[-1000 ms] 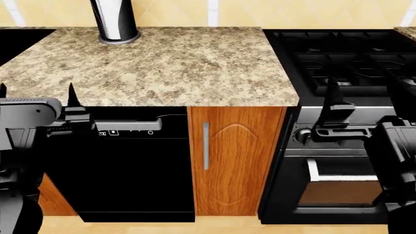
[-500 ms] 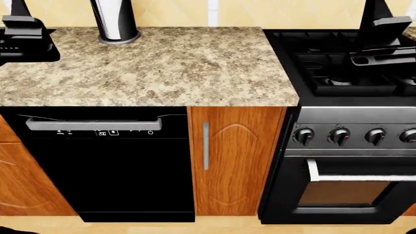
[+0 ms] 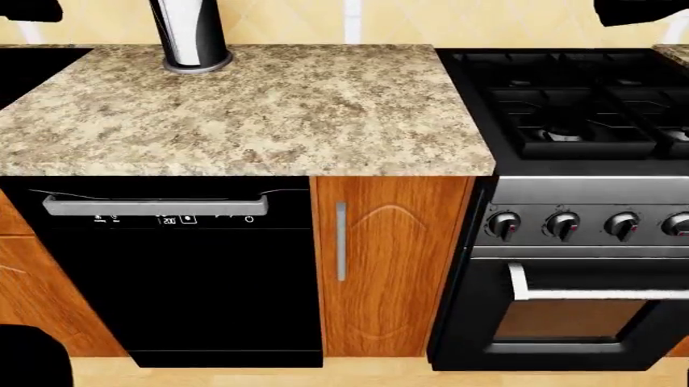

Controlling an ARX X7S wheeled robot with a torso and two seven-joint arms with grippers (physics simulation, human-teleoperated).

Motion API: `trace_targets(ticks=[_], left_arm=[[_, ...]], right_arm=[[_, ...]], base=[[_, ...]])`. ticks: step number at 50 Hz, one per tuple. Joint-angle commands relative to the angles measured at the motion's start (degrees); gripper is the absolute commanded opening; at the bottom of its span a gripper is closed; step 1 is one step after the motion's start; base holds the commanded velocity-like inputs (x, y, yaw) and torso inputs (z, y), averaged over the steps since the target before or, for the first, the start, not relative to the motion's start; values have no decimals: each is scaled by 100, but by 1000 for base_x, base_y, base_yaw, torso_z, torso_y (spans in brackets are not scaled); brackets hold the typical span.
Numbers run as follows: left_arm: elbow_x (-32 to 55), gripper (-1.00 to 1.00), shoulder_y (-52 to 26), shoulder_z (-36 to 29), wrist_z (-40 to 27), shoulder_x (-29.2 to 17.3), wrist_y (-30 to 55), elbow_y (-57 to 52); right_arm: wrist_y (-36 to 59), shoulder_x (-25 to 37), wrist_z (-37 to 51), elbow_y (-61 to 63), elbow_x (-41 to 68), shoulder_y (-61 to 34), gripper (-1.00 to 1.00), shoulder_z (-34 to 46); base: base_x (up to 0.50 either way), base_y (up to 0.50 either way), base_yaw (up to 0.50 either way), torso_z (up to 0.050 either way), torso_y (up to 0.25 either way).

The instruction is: Pick and place the shaker into the drawer. Then close the cabinet.

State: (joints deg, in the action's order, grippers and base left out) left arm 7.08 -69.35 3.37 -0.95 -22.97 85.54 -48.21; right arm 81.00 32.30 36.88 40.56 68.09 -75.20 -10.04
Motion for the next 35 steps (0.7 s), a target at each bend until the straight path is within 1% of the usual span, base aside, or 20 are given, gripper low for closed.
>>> trace_targets(ticks=[1, 15, 35], left_arm=[[359, 100, -385, 133, 125, -99, -86, 127], [385, 100, -363, 106, 105, -153, -65, 121], [419, 100, -198, 150, 74, -158, -114, 101]], right_arm=[[-193, 122, -69, -110, -237, -443, 100, 400], [-218, 126, 28, -122, -114, -472, 100, 420], [-305, 167, 111, -143, -5, -464, 100, 451]], base=[[20, 0, 0, 0, 0], [145, 0, 0, 0, 0], [266, 0, 0, 0, 0]])
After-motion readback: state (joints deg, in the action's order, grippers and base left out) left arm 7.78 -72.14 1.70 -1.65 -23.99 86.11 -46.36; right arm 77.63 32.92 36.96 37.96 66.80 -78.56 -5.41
